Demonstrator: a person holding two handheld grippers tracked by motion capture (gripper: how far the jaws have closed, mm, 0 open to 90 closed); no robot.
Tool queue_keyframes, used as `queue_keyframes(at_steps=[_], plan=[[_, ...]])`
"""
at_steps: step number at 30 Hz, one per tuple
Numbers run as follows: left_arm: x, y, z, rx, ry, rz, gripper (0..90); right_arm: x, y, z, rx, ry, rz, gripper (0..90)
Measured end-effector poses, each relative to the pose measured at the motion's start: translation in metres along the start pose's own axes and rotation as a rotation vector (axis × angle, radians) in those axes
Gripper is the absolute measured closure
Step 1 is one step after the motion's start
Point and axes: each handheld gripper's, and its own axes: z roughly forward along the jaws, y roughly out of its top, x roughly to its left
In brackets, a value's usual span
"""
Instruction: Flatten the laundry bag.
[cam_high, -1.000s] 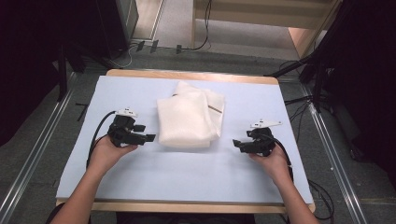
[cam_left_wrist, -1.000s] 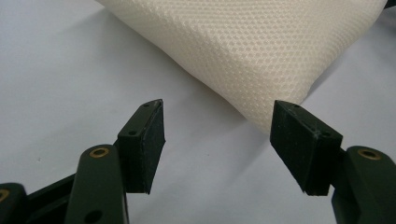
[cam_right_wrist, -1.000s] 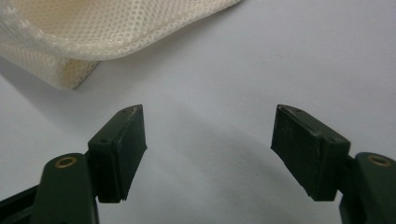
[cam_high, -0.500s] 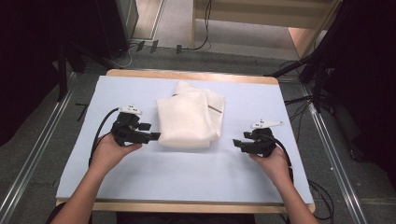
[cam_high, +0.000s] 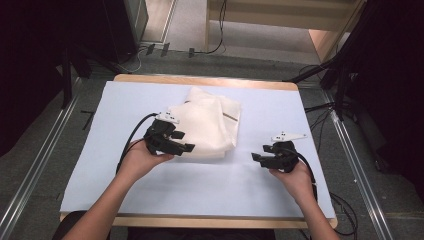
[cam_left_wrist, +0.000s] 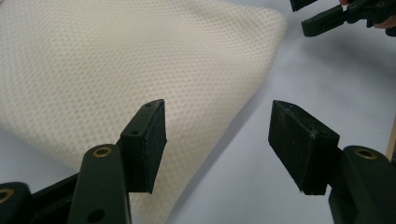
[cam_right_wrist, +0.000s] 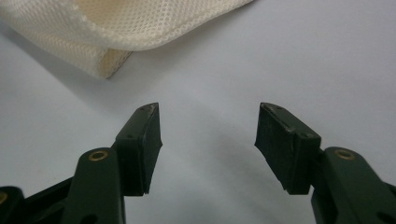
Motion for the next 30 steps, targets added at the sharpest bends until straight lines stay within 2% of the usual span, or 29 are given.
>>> queue_keyframes(at_steps=[5, 9, 13, 17, 19, 21, 22, 23, 25, 26, 27, 30], plan=[[-0.005, 0.009, 0.009, -0.006, 0.004, 0.037, 36.7, 0.001, -0.003, -0.003, 0.002, -0.002, 0.0, 41.4], [0.005, 0.008, 0.008, -0.007, -0.004, -0.005, 37.3, 0.001, 0.001, -0.005, -0.016, 0.032, 0.027, 49.9], [0.009, 0.006, 0.009, -0.003, 0.004, -0.009, 37.5, 0.006, 0.019, -0.003, -0.041, 0.062, 0.055, 51.6], [0.007, 0.006, 0.013, 0.002, -0.005, -0.004, 36.9, 0.013, 0.031, 0.003, -0.042, 0.057, 0.021, 51.7], [-0.001, 0.009, 0.024, -0.008, -0.028, 0.005, 36.0, 0.013, 0.033, 0.006, -0.037, 0.05, 0.015, 51.2], [-0.009, 0.012, 0.034, -0.004, -0.038, 0.037, 33.3, 0.012, 0.032, 0.007, -0.018, 0.035, 0.019, 50.6], [-0.009, 0.012, 0.034, -0.004, -0.038, 0.037, 32.0, 0.011, 0.031, 0.008, -0.016, 0.031, 0.008, 50.5], [-0.016, 0.014, 0.043, 0.01, -0.039, 0.065, 31.2, 0.011, 0.03, 0.007, -0.011, 0.026, 0.013, 50.2], [-0.022, 0.015, 0.055, 0.023, -0.02, 0.085, 28.9, 0.008, 0.029, 0.006, -0.006, 0.022, 0.017, 50.1], [-0.022, 0.015, 0.055, 0.023, -0.02, 0.085, 28.6, 0.008, 0.029, 0.006, -0.006, 0.022, 0.017, 50.1], [-0.023, 0.015, 0.066, 0.044, 0.004, 0.09, 27.8, 0.006, 0.028, 0.006, -0.006, 0.016, 0.021, 49.8], [-0.019, 0.012, 0.083, 0.08, 0.027, 0.077, 28.7, 0.004, 0.027, 0.006, 0.001, 0.018, 0.032, 49.7]])
